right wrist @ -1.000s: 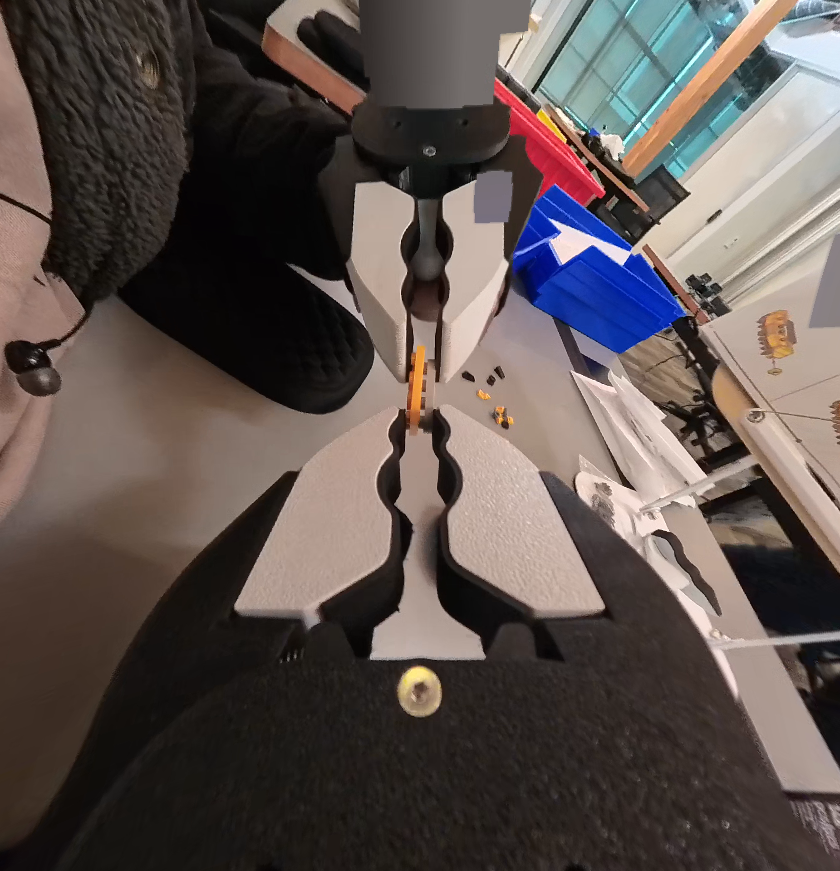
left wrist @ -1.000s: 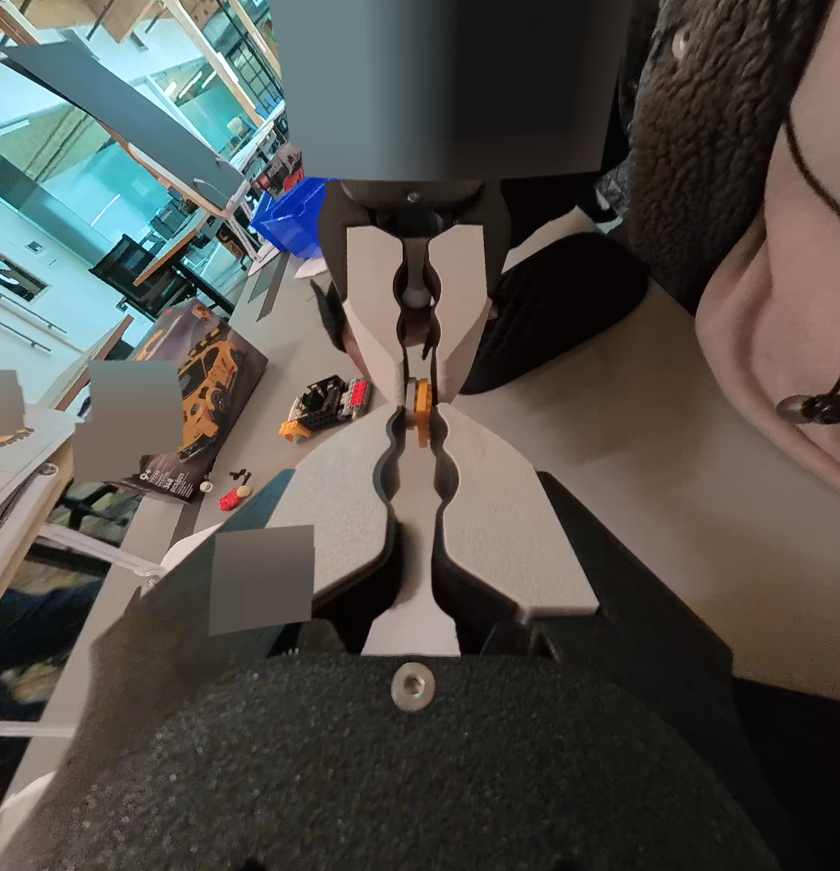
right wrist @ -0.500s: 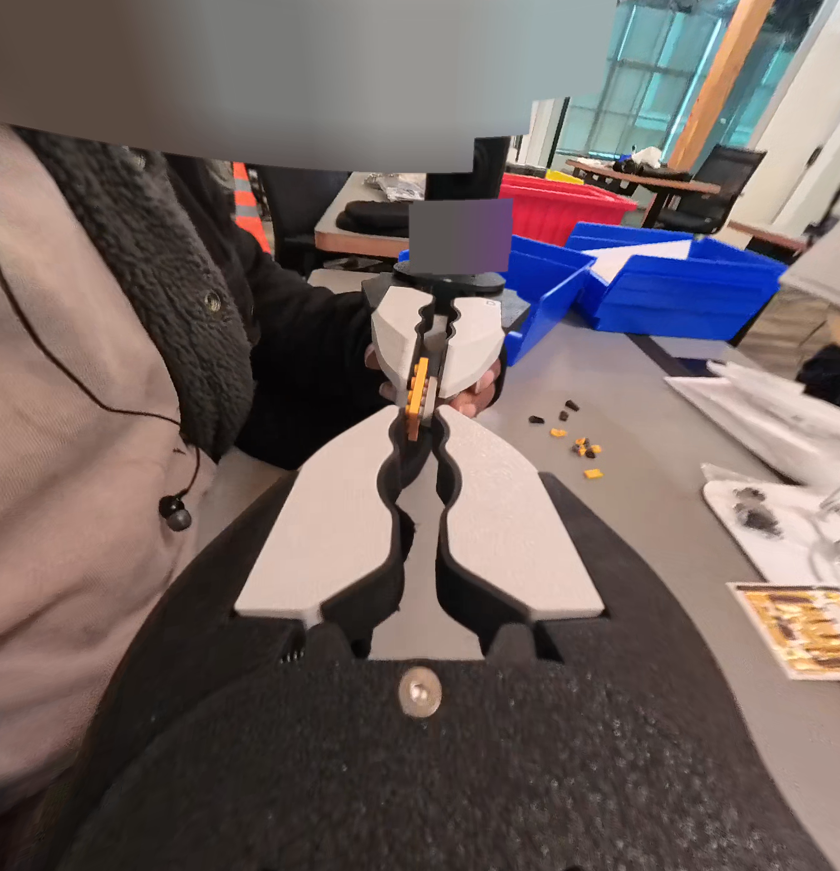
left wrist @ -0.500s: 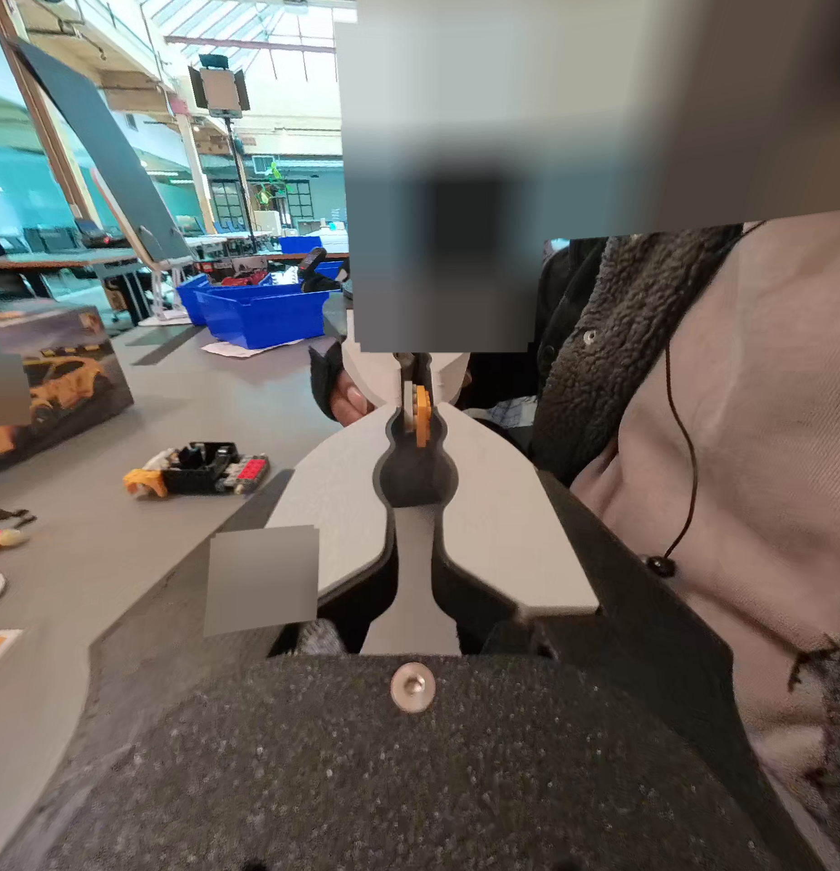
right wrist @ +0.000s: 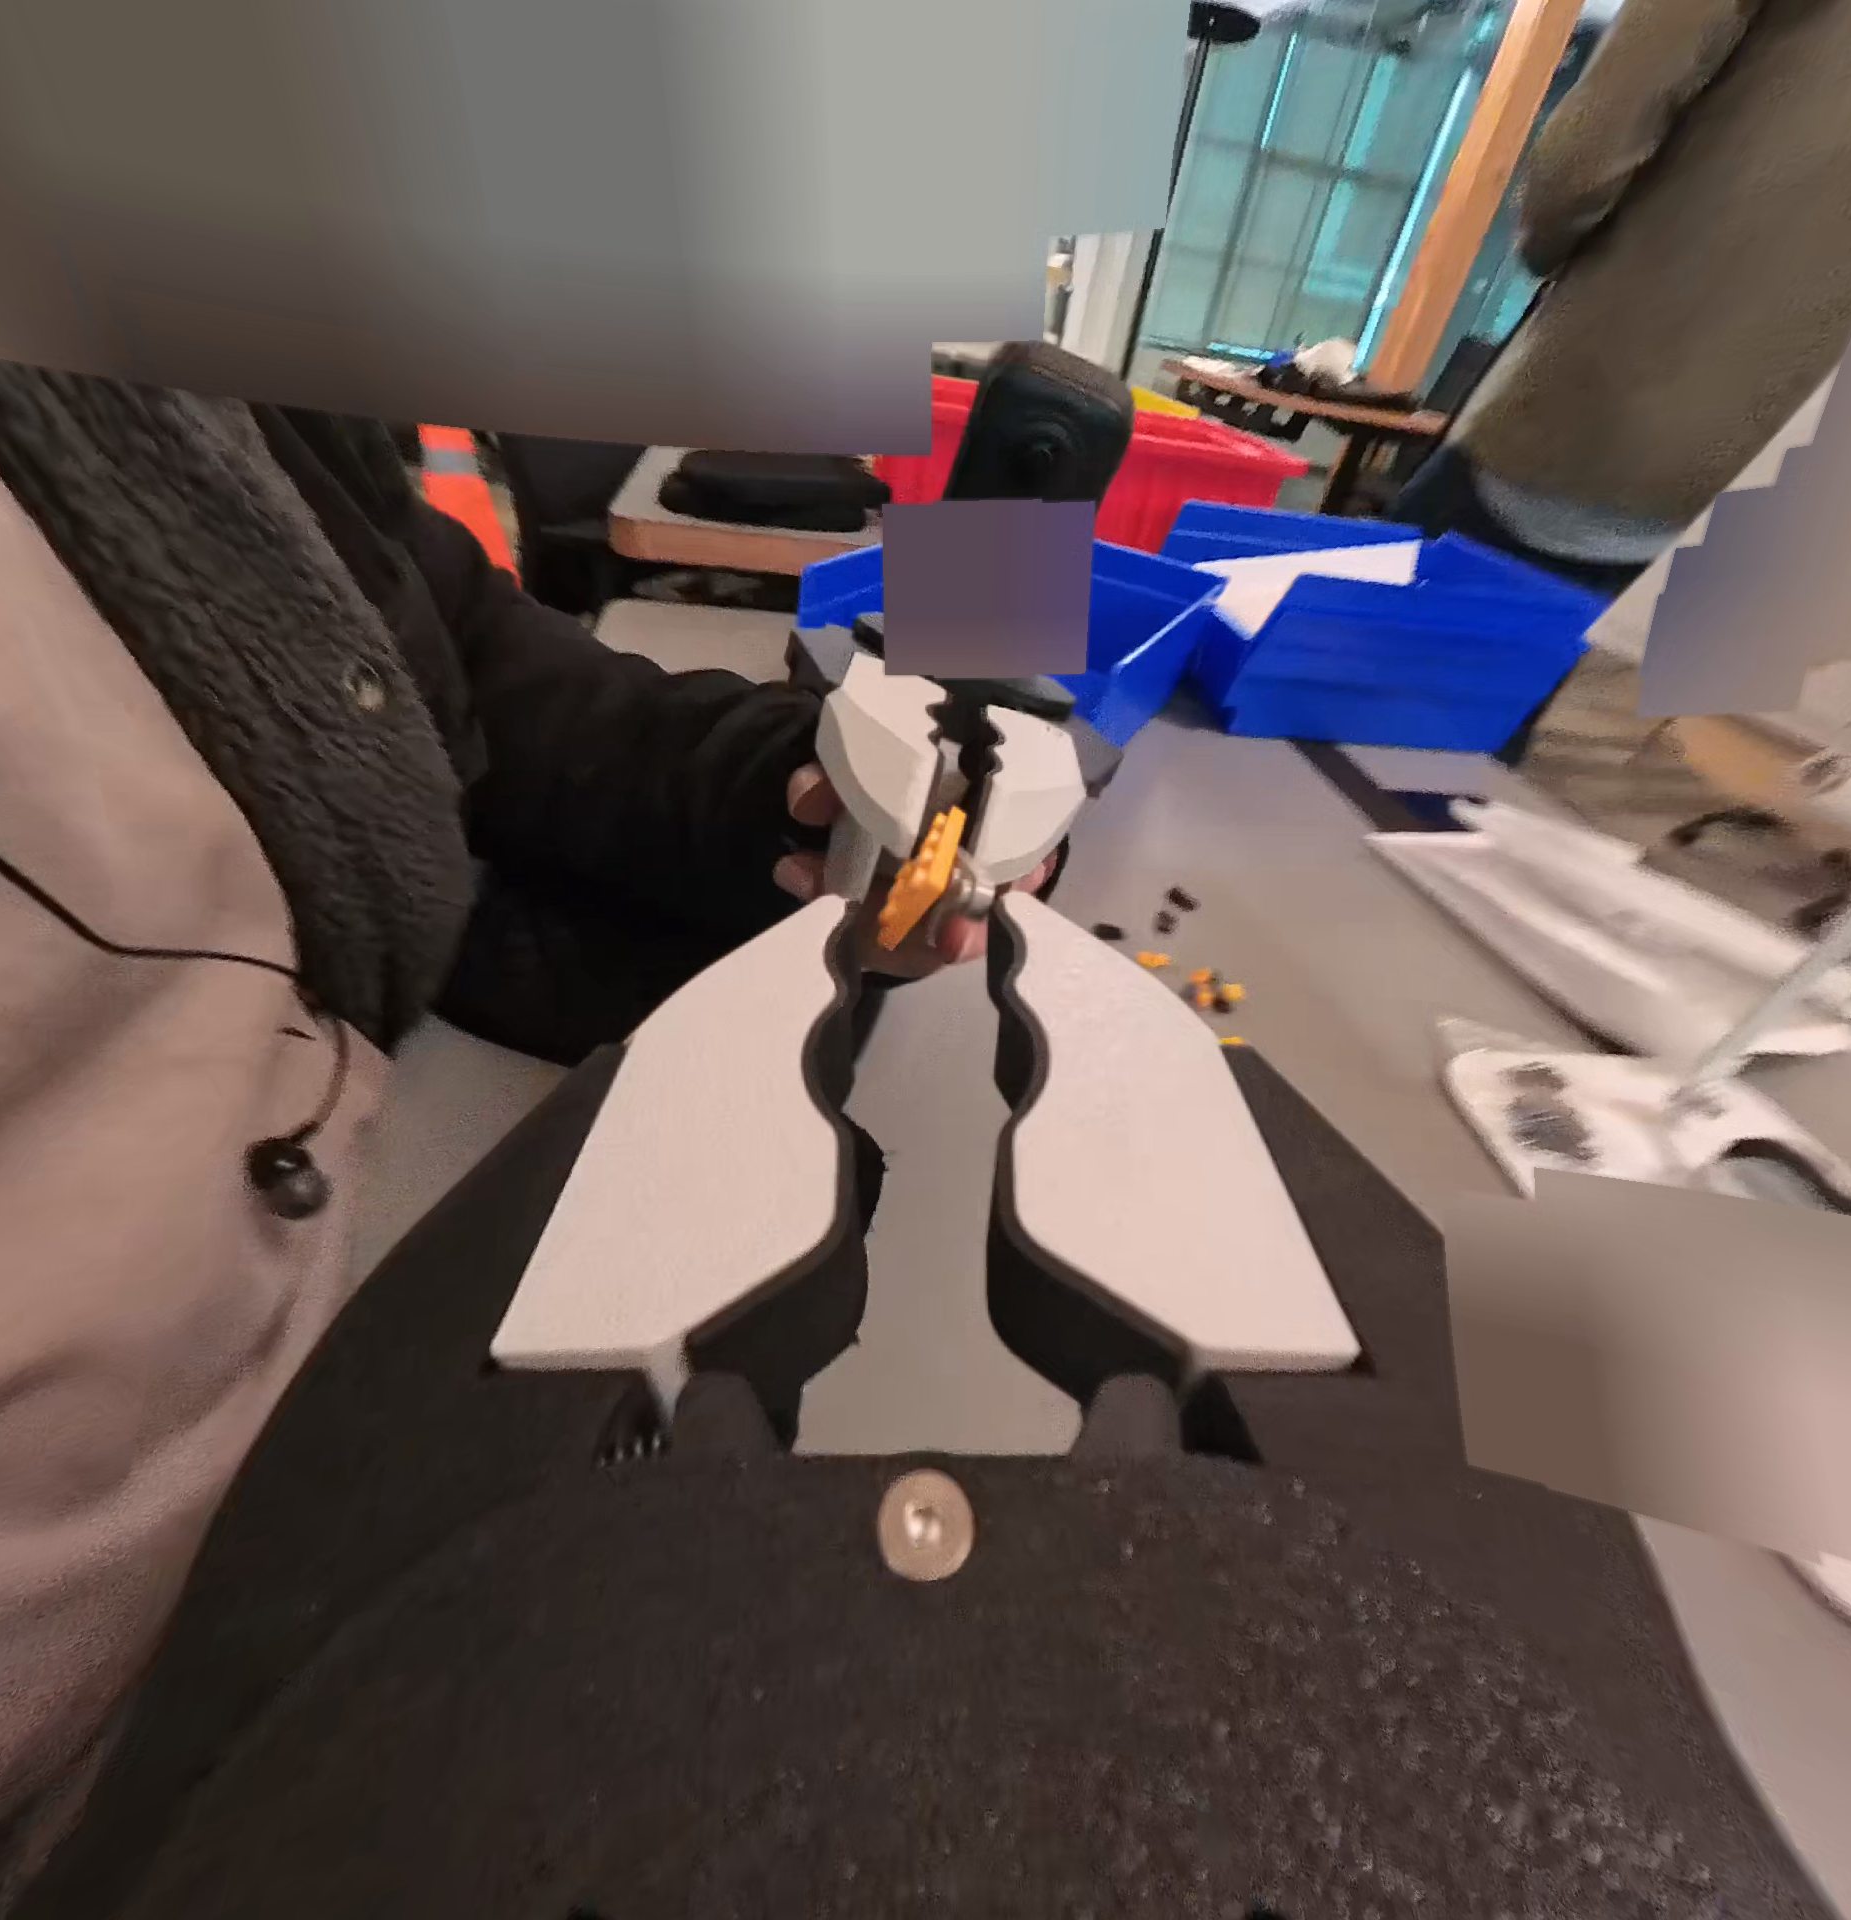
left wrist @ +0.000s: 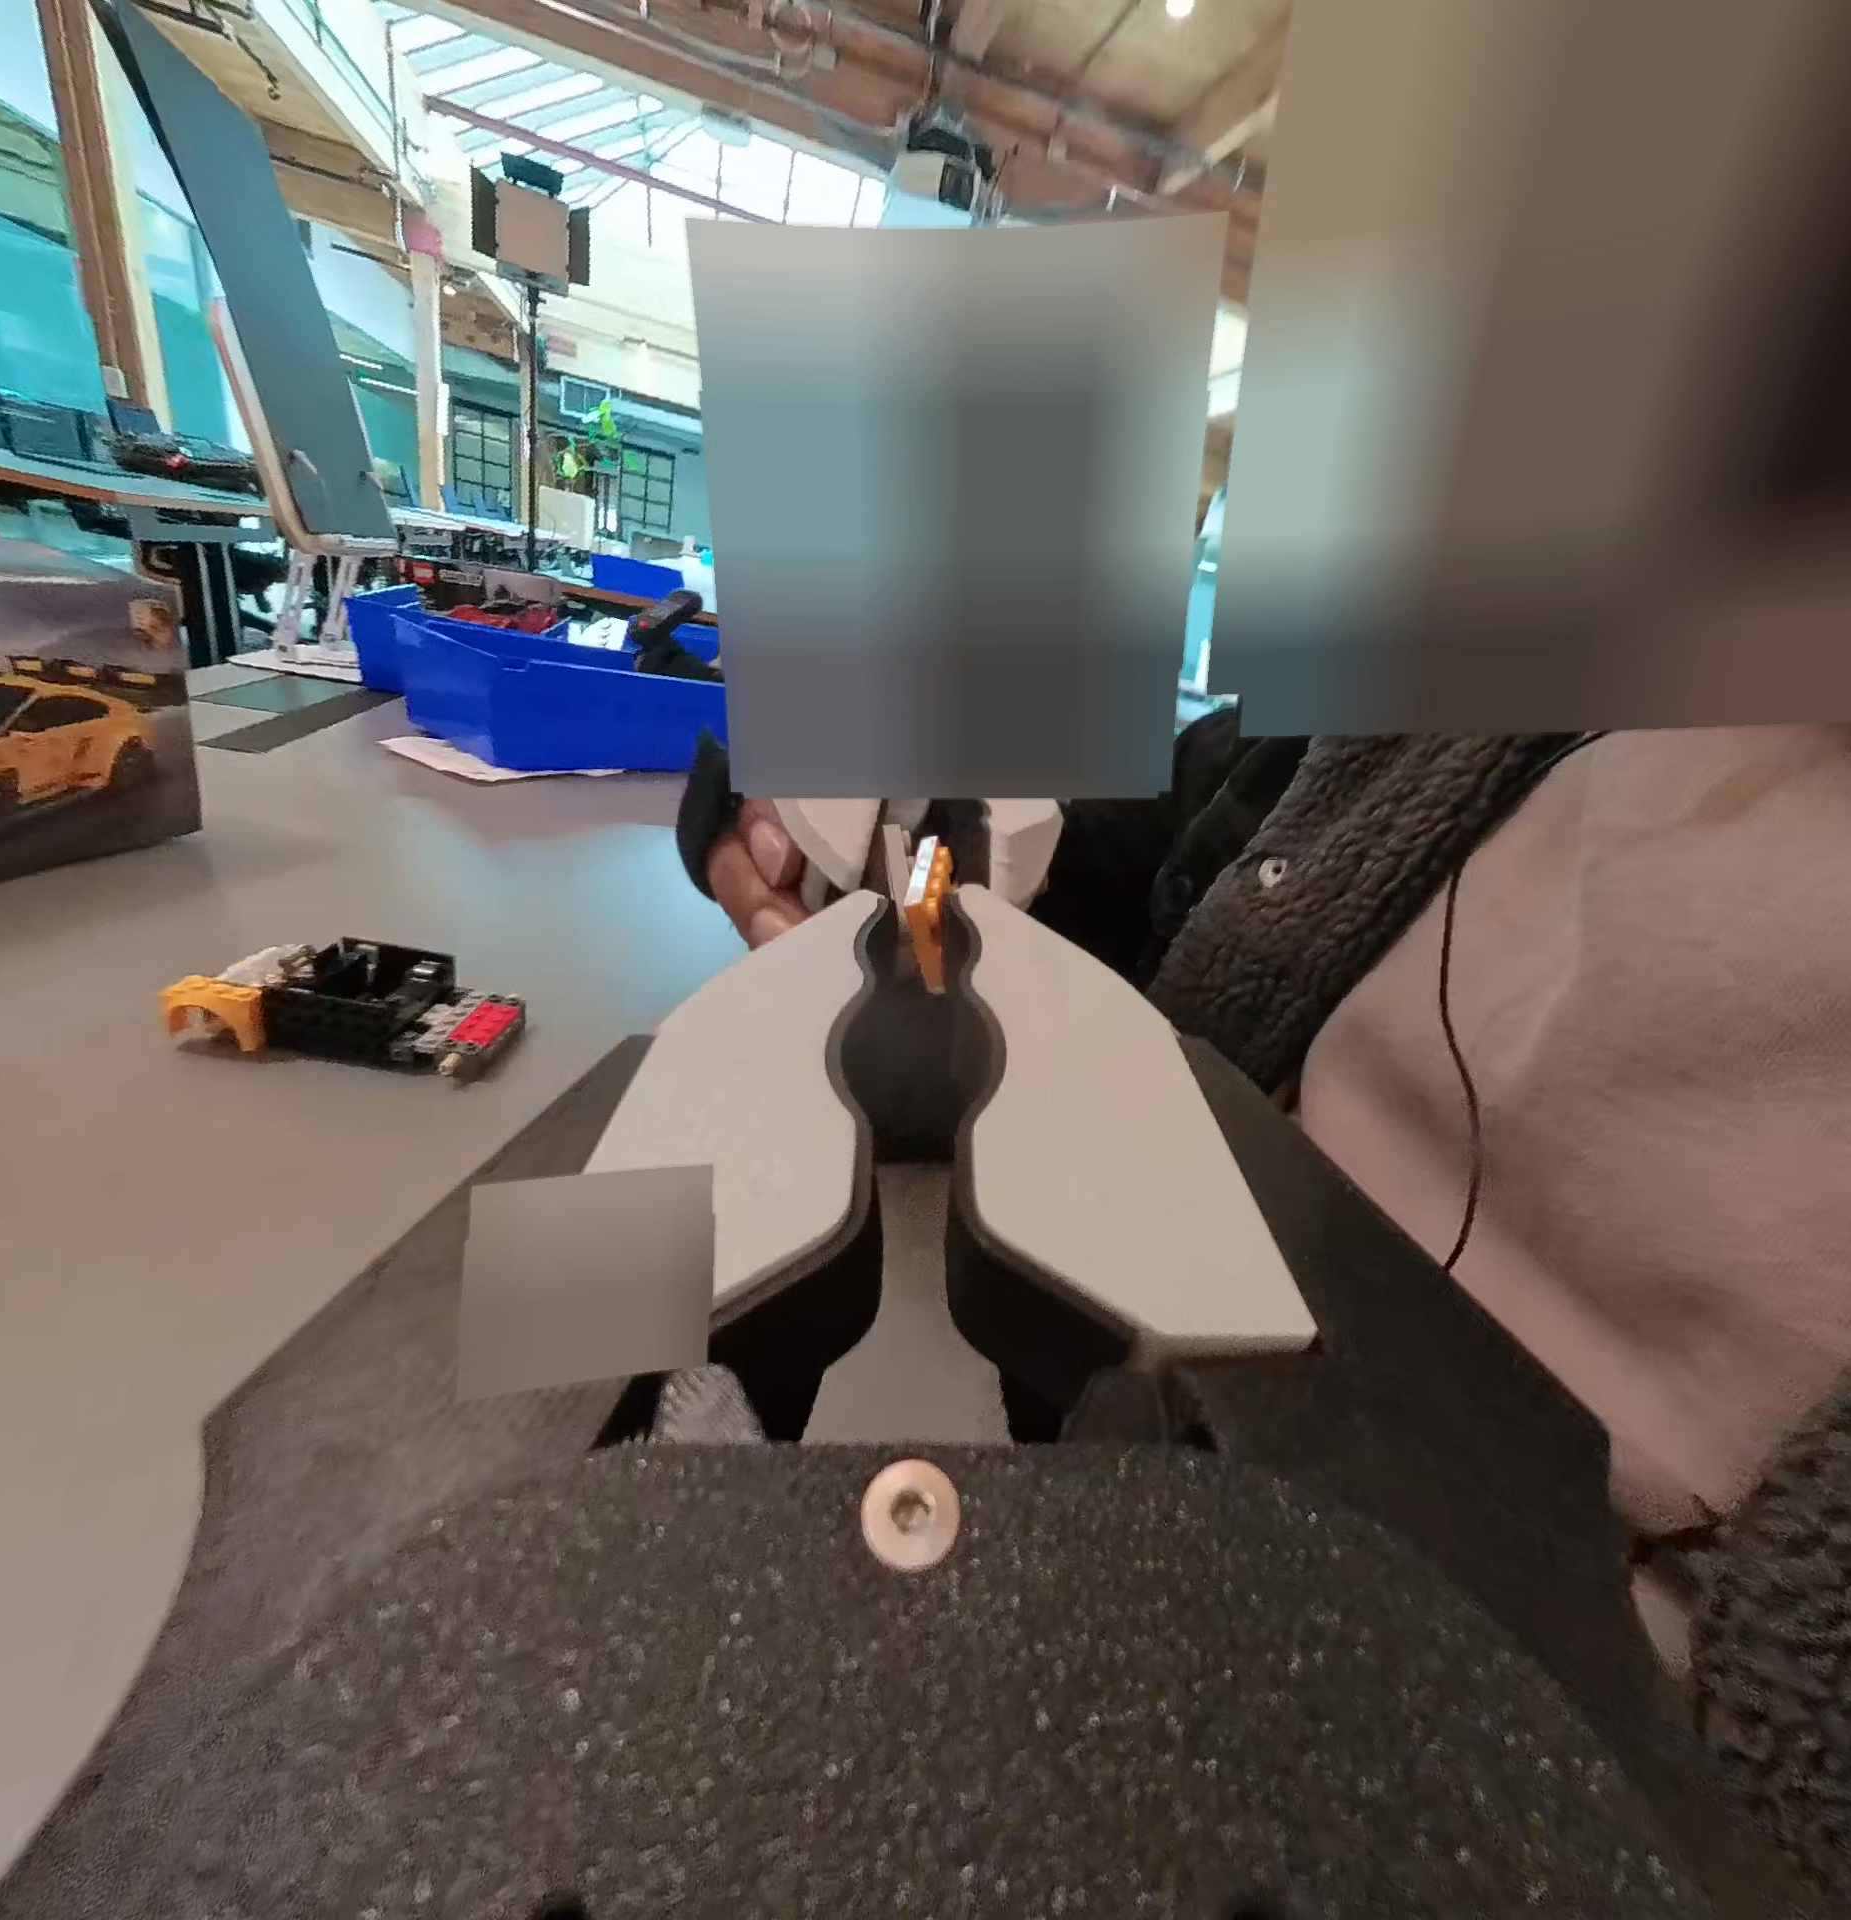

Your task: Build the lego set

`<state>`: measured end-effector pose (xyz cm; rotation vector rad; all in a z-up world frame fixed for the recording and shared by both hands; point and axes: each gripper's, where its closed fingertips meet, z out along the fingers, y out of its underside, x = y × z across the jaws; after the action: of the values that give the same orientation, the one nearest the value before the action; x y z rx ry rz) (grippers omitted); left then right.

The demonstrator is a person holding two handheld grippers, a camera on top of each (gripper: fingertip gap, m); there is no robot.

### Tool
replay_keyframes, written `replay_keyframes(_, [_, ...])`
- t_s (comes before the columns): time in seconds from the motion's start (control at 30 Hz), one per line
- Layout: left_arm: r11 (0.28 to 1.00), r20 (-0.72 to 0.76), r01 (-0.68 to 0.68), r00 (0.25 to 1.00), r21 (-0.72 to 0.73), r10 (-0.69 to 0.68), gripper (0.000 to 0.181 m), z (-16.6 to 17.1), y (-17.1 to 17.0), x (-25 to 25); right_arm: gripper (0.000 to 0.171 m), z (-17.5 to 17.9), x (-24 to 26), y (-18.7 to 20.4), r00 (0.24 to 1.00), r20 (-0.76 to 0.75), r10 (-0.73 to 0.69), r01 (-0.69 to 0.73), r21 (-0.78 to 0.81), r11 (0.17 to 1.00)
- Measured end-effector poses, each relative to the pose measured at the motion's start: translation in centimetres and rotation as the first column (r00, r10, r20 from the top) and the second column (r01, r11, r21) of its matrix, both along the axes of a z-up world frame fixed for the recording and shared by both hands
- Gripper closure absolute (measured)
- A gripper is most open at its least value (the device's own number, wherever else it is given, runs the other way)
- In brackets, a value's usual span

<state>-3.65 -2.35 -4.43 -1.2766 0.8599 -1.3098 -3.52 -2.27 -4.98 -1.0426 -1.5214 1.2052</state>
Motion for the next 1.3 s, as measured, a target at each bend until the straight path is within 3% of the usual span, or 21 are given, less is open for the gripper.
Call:
replay_keyframes(0.17, [0.998,0.068,0.026,0.997,-0.055,-0.022,0.173,0.5,0.3,-0.7,0.146,0.2,-0.4,0.3,0.995,-0.053,-0.081,0.091,0.222,0.971])
replay_keyframes(0.3, [0.994,0.088,0.069,0.994,-0.088,-0.061,0.174,0.5,0.0,-0.6,0.137,0.6,-0.8,0.1,0.995,-0.073,-0.062,0.078,0.257,0.963])
replay_keyframes(0.4, [0.99,0.109,0.1,0.99,-0.104,-0.088,0.174,0.6,-0.2,-0.6,0.141,0.7,-1.1,-0.2,0.995,-0.082,-0.056,0.078,0.301,0.951])
replay_keyframes(0.67, [0.991,0.163,0.093,0.984,-0.1,-0.076,0.174,1.1,0.0,-1.0,0.156,1.2,-1.5,0.2,0.987,-0.12,-0.107,0.135,0.25,0.959])
replay_keyframes(0.83, [0.996,0.14,0.073,0.988,-0.05,-0.065,0.173,1.1,-0.3,-1.0,0.156,1.3,-1.5,-0.2,0.985,-0.137,-0.107,0.134,0.206,0.969])
replay_keyframes(0.93, [0.999,0.067,0.03,0.997,0.028,-0.032,0.174,0.8,-0.6,-0.5,0.156,1.1,-1.5,-0.7,0.99,-0.118,-0.083,0.105,0.195,0.975])
replay_keyframes(1.03, [0.976,-0.017,-0.048,0.998,0.213,0.053,0.173,0.9,-1.2,0.0,0.149,1.3,-1.4,-1.2,0.993,-0.107,-0.048,0.067,0.187,0.98])
replay_keyframes(1.13, [0.897,-0.128,-0.118,0.974,0.426,0.188,0.173,0.9,-1.5,0.4,0.141,1.2,-0.8,-1.0,0.996,-0.084,-0.036,0.052,0.197,0.979])
replay_keyframes(1.3, [0.75,-0.23,-0.12,0.91,0.65,0.345,0.173,0.3,-1.7,1.1,0.15,0.0,0.2,-0.9,1.0,-0.013,-0.025,0.028,0.236,0.971])
